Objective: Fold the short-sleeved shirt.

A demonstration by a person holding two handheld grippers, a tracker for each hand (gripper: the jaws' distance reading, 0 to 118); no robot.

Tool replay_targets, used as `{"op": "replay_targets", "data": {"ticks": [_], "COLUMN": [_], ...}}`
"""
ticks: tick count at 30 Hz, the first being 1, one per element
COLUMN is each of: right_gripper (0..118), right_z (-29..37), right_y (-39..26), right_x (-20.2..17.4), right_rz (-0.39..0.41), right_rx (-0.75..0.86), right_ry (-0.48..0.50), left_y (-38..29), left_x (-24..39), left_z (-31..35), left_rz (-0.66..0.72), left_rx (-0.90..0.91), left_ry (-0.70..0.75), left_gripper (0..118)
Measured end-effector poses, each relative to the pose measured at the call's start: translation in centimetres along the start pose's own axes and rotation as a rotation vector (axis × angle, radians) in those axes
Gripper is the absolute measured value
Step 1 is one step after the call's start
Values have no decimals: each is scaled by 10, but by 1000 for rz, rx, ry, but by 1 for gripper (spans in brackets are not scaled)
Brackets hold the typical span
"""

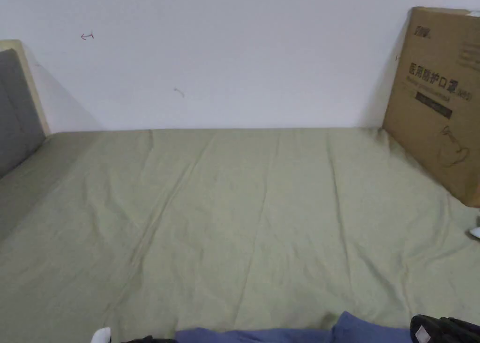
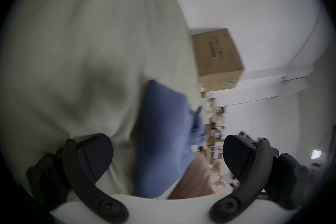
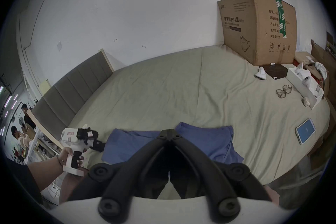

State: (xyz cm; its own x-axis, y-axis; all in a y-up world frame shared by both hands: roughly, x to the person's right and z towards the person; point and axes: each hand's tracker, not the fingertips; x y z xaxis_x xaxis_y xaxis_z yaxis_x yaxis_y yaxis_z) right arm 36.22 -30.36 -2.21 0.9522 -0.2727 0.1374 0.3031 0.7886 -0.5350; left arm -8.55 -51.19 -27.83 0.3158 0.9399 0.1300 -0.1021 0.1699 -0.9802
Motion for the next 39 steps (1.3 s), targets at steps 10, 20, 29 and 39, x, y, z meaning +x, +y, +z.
{"op": "replay_targets", "data": {"ticks": [10,20,29,39], "right_gripper": [0,0,0,0], "right_z": [-9,-8,-2,26], "right_y": [3,4,-9,-8], "right_x": [-19,-25,-12,40], "right_rz": [5,38,-15,-98], "right_rx": [-55,-59,-37,11], "right_ry": [13,98,170,74], "left_y": [1,-32,-36,-40], "left_x": [-28,119,187,222], "left_z": [-53,34,-29,-150], "left_rz": [59,-480,-325,-332], "left_rx": [-54,285,124,-9], "left_ry": [60,813,495,228], "left_gripper": [7,7,9,118]}}
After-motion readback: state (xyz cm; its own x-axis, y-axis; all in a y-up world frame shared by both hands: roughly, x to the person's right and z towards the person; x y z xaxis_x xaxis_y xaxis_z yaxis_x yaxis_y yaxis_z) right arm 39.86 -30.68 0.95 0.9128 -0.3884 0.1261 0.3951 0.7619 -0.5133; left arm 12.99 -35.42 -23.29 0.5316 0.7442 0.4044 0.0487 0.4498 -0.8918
